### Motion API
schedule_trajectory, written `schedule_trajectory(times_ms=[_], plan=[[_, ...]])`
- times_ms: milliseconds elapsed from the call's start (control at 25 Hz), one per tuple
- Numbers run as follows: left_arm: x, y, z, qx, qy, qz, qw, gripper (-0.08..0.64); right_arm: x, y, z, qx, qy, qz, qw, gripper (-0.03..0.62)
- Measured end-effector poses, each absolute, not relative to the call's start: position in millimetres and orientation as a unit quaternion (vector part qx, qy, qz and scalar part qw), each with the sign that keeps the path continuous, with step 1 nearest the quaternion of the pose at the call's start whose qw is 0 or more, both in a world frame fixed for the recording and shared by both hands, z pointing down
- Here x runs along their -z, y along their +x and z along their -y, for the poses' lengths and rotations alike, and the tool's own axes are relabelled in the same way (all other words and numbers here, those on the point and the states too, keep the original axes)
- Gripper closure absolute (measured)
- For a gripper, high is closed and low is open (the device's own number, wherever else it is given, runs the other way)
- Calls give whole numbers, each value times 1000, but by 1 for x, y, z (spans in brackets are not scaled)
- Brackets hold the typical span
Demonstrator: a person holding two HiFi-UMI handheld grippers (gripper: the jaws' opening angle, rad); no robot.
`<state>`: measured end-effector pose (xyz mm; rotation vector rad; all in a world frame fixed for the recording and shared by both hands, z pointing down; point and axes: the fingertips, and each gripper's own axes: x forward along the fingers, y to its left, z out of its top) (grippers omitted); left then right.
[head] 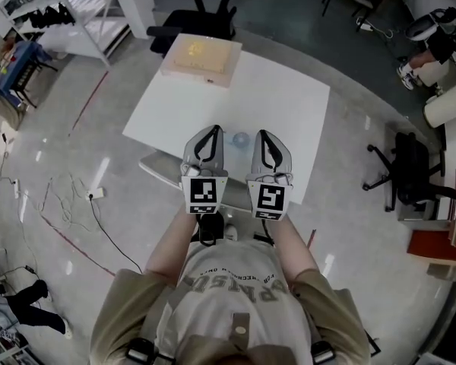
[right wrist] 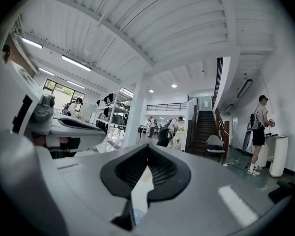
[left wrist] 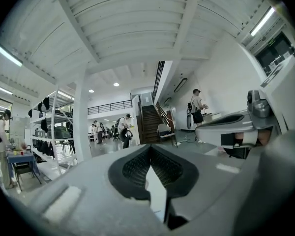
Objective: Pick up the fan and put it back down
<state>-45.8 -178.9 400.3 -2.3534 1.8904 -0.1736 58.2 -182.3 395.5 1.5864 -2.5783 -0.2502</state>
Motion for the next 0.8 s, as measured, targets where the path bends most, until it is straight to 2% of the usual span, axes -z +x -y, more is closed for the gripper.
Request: schedule_trajectory(times_ms=[320,560,800], plan=[[-376,-56,174,-2,-773,-632,55,551,-372,54,180,106,520,847,32,591],[-360,-56,173,-31,-771,-632,66,551,-349,68,182,111,548,829,-19,591],[-353,-56,178,-42,-772,-629,77,551,-343,64,183,118,544,830,-28,592]])
